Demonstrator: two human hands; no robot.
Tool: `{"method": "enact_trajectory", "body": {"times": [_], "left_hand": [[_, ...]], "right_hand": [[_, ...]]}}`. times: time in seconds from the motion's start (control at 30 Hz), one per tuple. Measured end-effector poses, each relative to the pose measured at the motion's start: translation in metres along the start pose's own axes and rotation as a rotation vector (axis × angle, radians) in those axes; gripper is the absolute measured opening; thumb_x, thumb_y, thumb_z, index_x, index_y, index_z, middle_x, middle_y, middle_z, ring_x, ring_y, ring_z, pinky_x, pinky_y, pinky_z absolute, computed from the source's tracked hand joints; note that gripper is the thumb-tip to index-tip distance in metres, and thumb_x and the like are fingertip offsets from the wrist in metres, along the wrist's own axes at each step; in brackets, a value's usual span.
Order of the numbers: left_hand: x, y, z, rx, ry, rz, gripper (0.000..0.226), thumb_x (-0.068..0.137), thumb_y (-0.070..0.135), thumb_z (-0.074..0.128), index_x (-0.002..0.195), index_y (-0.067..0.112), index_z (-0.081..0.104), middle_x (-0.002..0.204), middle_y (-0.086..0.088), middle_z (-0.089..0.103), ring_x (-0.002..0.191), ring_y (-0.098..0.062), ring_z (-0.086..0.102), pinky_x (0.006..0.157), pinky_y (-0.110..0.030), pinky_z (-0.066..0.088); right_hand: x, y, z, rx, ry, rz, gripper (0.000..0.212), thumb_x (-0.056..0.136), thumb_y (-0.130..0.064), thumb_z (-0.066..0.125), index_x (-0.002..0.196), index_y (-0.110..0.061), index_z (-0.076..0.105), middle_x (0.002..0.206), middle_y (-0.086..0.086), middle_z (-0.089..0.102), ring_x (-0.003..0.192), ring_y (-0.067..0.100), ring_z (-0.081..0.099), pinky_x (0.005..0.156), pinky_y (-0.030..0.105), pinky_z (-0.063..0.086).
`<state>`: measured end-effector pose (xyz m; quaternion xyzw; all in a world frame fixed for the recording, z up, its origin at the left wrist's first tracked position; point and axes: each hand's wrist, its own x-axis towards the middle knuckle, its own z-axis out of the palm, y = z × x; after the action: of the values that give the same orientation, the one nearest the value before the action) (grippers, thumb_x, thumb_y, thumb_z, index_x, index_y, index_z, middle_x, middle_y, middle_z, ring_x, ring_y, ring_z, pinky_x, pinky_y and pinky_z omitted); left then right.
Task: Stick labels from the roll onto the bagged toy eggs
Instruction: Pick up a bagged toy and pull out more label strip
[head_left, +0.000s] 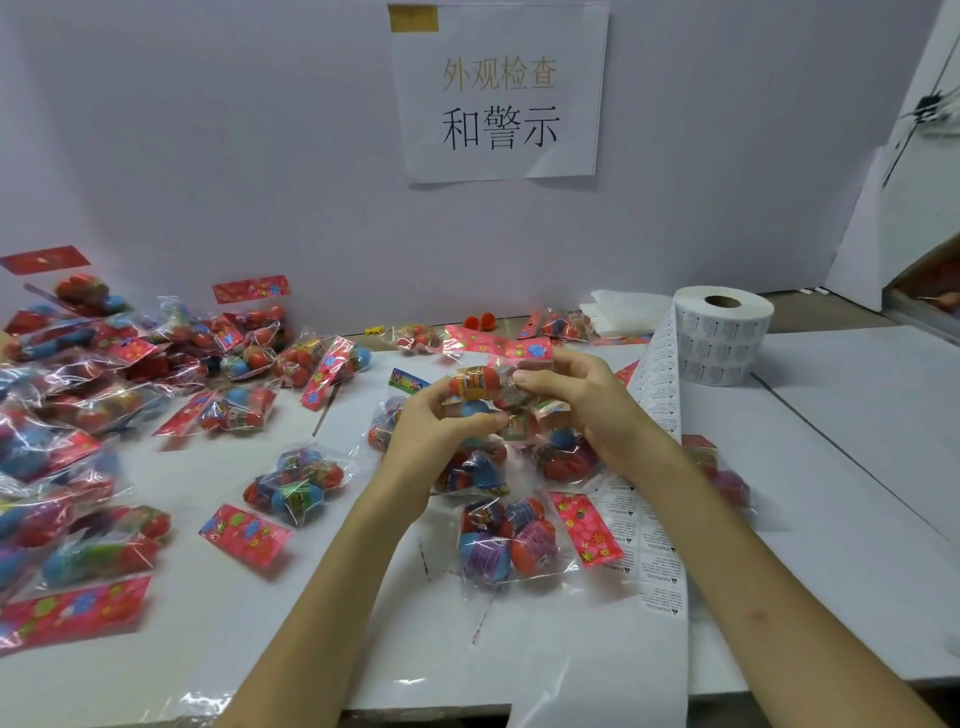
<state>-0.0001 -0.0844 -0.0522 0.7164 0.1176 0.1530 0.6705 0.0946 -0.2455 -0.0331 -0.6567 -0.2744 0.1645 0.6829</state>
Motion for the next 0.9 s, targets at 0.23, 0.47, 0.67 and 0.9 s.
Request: {"method": "enact_trajectory", "body": {"times": [0.23, 0.47, 0.67, 0.9], "left_hand": [[-0.003, 0.002, 0.003, 0.036, -0.1, -0.003, 0.034, 0.081, 0.024, 0.086, 0.109, 0.032, 0.068, 0.111, -0.002, 0.077, 0.094, -0.021, 0.077, 0.084, -0.037, 0.064], [-0.004, 0.005, 0.004, 0.053, -0.016, 0.007, 0.038, 0.073, 0.053, 0.078, 0.104, 0.031, 0.071, 0.102, 0.004, 0.079, 0.103, -0.023, 0.075, 0.094, -0.042, 0.061], [-0.007, 0.008, 0.005, 0.038, 0.003, 0.027, 0.043, 0.073, 0.053, 0.077, 0.106, 0.026, 0.074, 0.102, 0.0, 0.08, 0.099, -0.023, 0.076, 0.092, -0.041, 0.062], [-0.01, 0.011, 0.005, 0.044, -0.083, -0.001, 0.047, 0.072, 0.053, 0.077, 0.112, 0.028, 0.075, 0.106, -0.001, 0.079, 0.104, -0.025, 0.075, 0.099, -0.051, 0.058]], "right_hand": [[0.001, 0.001, -0.001, 0.011, 0.054, -0.018, 0.006, 0.089, -0.011, 0.074, 0.086, -0.015, 0.074, 0.083, 0.002, 0.072, 0.084, 0.022, 0.068, 0.052, 0.027, 0.053], [-0.003, -0.001, 0.0, -0.028, 0.031, -0.059, 0.005, 0.091, -0.012, 0.073, 0.09, -0.016, 0.075, 0.083, -0.003, 0.073, 0.077, 0.011, 0.069, 0.049, 0.021, 0.049], [-0.003, -0.002, 0.001, -0.067, 0.017, -0.072, 0.005, 0.089, -0.018, 0.076, 0.093, -0.015, 0.074, 0.08, -0.004, 0.074, 0.075, 0.009, 0.069, 0.061, 0.021, 0.053], [-0.002, -0.001, 0.0, -0.121, 0.041, -0.119, 0.005, 0.086, -0.01, 0.078, 0.086, -0.012, 0.073, 0.075, -0.002, 0.072, 0.072, 0.009, 0.069, 0.068, 0.024, 0.057]]}}
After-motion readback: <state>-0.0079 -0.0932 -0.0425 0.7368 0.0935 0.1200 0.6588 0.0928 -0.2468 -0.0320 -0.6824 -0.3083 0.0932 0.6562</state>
